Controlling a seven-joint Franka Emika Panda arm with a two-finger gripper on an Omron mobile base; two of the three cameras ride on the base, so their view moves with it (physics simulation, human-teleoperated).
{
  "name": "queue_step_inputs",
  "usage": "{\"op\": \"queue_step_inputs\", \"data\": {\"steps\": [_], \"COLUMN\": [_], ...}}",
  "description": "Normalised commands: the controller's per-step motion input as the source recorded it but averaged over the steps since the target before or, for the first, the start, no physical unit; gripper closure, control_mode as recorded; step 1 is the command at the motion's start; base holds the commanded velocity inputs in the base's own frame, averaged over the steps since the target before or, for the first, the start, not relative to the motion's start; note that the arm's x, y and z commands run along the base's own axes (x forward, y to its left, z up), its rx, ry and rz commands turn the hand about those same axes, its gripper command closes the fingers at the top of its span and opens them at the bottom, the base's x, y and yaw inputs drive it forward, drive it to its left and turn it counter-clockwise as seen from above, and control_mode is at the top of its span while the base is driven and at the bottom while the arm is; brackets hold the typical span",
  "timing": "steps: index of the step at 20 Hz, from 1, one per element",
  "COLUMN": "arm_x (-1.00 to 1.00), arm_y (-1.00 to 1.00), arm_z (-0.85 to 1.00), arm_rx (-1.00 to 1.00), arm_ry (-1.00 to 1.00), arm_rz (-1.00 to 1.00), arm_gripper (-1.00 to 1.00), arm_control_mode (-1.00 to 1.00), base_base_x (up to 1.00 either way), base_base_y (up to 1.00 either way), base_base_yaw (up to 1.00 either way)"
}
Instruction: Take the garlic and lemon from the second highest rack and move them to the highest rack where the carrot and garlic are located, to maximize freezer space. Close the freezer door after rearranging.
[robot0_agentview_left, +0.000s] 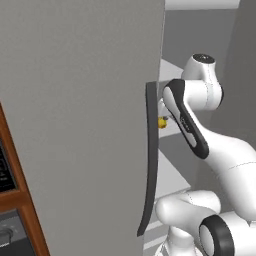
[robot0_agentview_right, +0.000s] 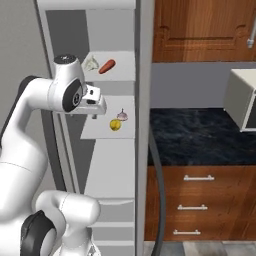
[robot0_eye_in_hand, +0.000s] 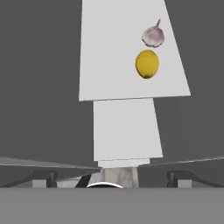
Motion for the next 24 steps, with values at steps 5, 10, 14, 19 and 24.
{"op": "queue_step_inputs", "data": {"steps": [5, 10, 14, 19, 24], "arm_x": [0.0, 0.07, 0.08, 0.17, 0.45], "arm_y": [0.0, -0.11, -0.67, -0.39, -0.04], "arm_z": [0.0, -0.02, -0.28, -0.47, -0.49], "arm_rx": [0.0, 0.03, 0.12, 0.04, 0.02], "arm_ry": [0.0, 0.0, 0.0, 0.01, 0.0], "arm_rz": [0.0, 0.0, 0.0, -0.01, 0.0], "arm_gripper": [-1.0, -1.0, -1.0, -1.0, -1.0], "arm_control_mode": [1.0, -1.0, -1.0, -1.0, -1.0], "base_base_x": [0.47, 0.33, 0.0, 0.0, 0.0], "base_base_y": [-0.64, -0.48, 0.0, 0.0, 0.0], "base_base_yaw": [0.05, 0.0, 0.0, 0.0, 0.0]}}
